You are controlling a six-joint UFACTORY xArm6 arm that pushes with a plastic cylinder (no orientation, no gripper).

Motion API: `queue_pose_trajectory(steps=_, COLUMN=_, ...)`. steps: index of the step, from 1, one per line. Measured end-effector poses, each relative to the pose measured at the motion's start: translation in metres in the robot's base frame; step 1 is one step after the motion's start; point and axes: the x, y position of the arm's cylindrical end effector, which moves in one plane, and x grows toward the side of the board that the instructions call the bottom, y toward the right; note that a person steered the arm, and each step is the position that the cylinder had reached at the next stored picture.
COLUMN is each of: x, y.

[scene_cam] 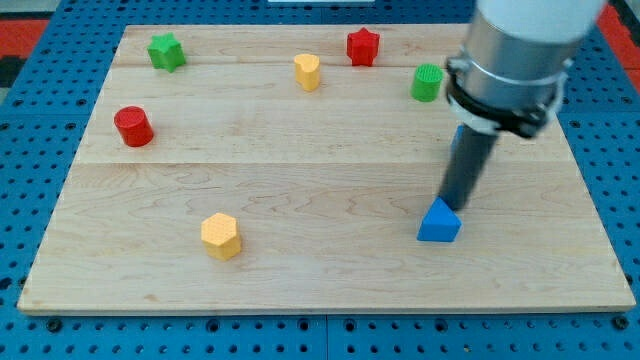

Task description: Move the arm to the bottom of the red star

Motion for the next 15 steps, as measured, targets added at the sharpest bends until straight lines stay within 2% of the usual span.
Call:
queue_pose_trajectory(steps=1, x=-0.002, y=-0.031)
queue_pose_trajectory(steps=2, x=0.037, y=-0.009)
queue_pose_trajectory(steps=3, x=0.048, y=0.015)
queue_pose_trajectory(steps=4, x=0.028, y=-0.058)
queue_pose_trajectory(steps=5, x=0.020, y=-0.075)
queue_pose_trajectory(steps=7, x=0.019, y=-0.074)
queue_pose_trajectory(steps=10, x=0.085, y=-0.076)
queue_pose_trajectory(steps=11, x=0.055, y=-0.087)
queue_pose_trajectory(steps=12, x=0.052, y=-0.086)
queue_pose_trajectory(steps=13, x=0.064, y=-0.109)
queue_pose_trajectory(steps=14, x=0.021, y=-0.106)
queue_pose_trajectory(steps=15, x=-0.060, y=-0.095)
